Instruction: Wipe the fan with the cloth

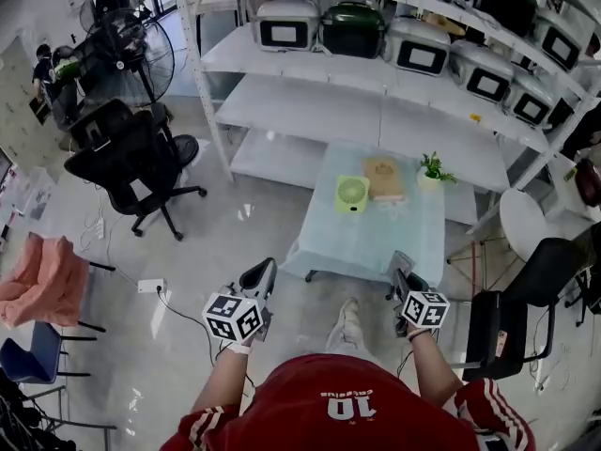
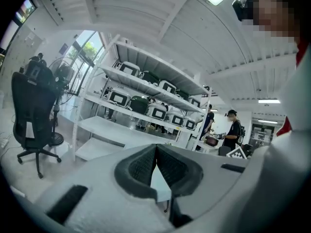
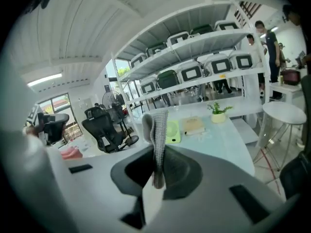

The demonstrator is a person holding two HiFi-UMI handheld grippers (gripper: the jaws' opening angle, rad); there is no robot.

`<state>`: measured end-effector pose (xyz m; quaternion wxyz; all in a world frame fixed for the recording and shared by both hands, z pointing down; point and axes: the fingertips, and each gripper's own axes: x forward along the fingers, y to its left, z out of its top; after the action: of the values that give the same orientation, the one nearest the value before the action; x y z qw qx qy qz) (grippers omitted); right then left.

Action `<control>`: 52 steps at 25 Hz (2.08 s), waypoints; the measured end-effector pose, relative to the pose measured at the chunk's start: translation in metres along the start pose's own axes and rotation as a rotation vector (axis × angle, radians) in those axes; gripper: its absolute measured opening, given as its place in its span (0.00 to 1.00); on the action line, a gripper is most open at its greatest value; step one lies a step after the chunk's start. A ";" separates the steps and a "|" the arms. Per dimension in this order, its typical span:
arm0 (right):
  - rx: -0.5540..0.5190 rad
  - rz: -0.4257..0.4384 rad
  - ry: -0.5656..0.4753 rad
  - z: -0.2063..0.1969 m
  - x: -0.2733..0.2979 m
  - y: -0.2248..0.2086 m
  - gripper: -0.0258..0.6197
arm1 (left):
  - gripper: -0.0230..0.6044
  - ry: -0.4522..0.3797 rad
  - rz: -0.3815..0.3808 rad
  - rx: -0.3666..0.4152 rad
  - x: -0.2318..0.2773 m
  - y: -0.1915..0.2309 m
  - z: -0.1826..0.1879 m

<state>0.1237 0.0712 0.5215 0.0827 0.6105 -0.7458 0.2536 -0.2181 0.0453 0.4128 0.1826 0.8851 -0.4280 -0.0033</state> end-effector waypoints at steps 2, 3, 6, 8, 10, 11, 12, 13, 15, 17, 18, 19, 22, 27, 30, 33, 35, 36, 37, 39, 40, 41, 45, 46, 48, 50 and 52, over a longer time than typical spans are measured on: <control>-0.004 -0.007 -0.042 0.019 -0.022 0.005 0.08 | 0.04 -0.015 -0.005 0.017 -0.010 -0.003 0.011; 0.004 -0.012 -0.065 0.027 -0.033 0.008 0.08 | 0.04 -0.021 -0.010 0.021 -0.013 -0.004 0.016; 0.017 -0.025 -0.127 0.049 -0.062 0.016 0.08 | 0.04 -0.033 -0.039 0.013 -0.019 -0.007 0.028; 0.002 -0.028 -0.152 0.063 -0.078 0.024 0.08 | 0.04 -0.034 -0.041 0.036 -0.023 -0.007 0.037; -0.017 -0.040 -0.186 0.082 -0.095 0.026 0.08 | 0.04 -0.036 -0.044 0.077 -0.018 -0.011 0.048; -0.024 -0.049 -0.210 0.092 -0.103 0.025 0.08 | 0.04 -0.044 -0.060 0.078 -0.013 -0.016 0.054; -0.029 -0.056 -0.235 0.102 -0.111 0.025 0.08 | 0.04 -0.057 -0.083 0.061 -0.008 -0.021 0.060; -0.033 -0.061 -0.258 0.112 -0.119 0.025 0.08 | 0.04 -0.071 -0.108 0.037 -0.004 -0.028 0.066; -0.040 -0.069 -0.297 0.128 -0.134 0.025 0.08 | 0.04 -0.094 -0.145 0.023 0.002 -0.042 0.076; -0.054 -0.068 -0.332 0.145 -0.148 0.028 0.08 | 0.04 -0.116 -0.178 0.038 0.006 -0.059 0.090; -0.062 -0.066 -0.351 0.154 -0.155 0.030 0.08 | 0.04 -0.131 -0.199 0.036 0.007 -0.068 0.097; -0.067 -0.064 -0.371 0.162 -0.161 0.031 0.08 | 0.04 -0.145 -0.220 0.027 0.008 -0.076 0.103; -0.063 -0.060 -0.419 0.178 -0.177 0.035 0.08 | 0.04 -0.168 -0.259 0.021 0.008 -0.096 0.116; -0.102 -0.061 -0.449 0.194 -0.193 0.045 0.08 | 0.04 -0.208 -0.287 0.080 0.010 -0.124 0.133; -0.151 -0.054 -0.450 0.202 -0.196 0.056 0.08 | 0.04 -0.223 -0.252 0.120 0.012 -0.125 0.136; -0.173 -0.046 -0.460 0.210 -0.203 0.067 0.08 | 0.04 -0.222 -0.234 0.168 0.013 -0.129 0.135; -0.174 -0.041 -0.464 0.212 -0.205 0.073 0.08 | 0.04 -0.224 -0.235 0.189 0.012 -0.135 0.134; -0.178 -0.038 -0.462 0.212 -0.205 0.075 0.08 | 0.04 -0.226 -0.238 0.190 0.012 -0.138 0.133; -0.184 -0.035 -0.459 0.212 -0.203 0.077 0.08 | 0.04 -0.229 -0.240 0.189 0.012 -0.140 0.131; -0.197 -0.027 -0.454 0.212 -0.199 0.082 0.08 | 0.04 -0.230 -0.240 0.187 0.011 -0.142 0.128; -0.200 -0.022 -0.453 0.211 -0.197 0.085 0.08 | 0.04 -0.227 -0.237 0.189 0.010 -0.142 0.127; -0.201 -0.018 -0.453 0.209 -0.196 0.087 0.08 | 0.04 -0.225 -0.233 0.191 0.009 -0.141 0.125; -0.222 -0.017 -0.421 0.192 -0.186 0.092 0.08 | 0.04 -0.212 -0.211 0.187 0.002 -0.132 0.117; -0.233 -0.018 -0.404 0.185 -0.184 0.093 0.08 | 0.04 -0.207 -0.206 0.183 0.000 -0.130 0.114; -0.235 -0.016 -0.379 0.175 -0.181 0.091 0.08 | 0.04 -0.205 -0.201 0.179 -0.004 -0.128 0.111; -0.219 -0.013 -0.369 0.172 -0.178 0.089 0.08 | 0.04 -0.212 -0.197 0.181 -0.007 -0.126 0.114; -0.210 -0.014 -0.365 0.171 -0.177 0.088 0.08 | 0.04 -0.221 -0.191 0.186 -0.010 -0.124 0.118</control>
<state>0.1144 0.1546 0.2738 0.0115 0.6395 -0.7664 0.0591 -0.1497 0.0850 0.2611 0.0506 0.9291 -0.3579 -0.0781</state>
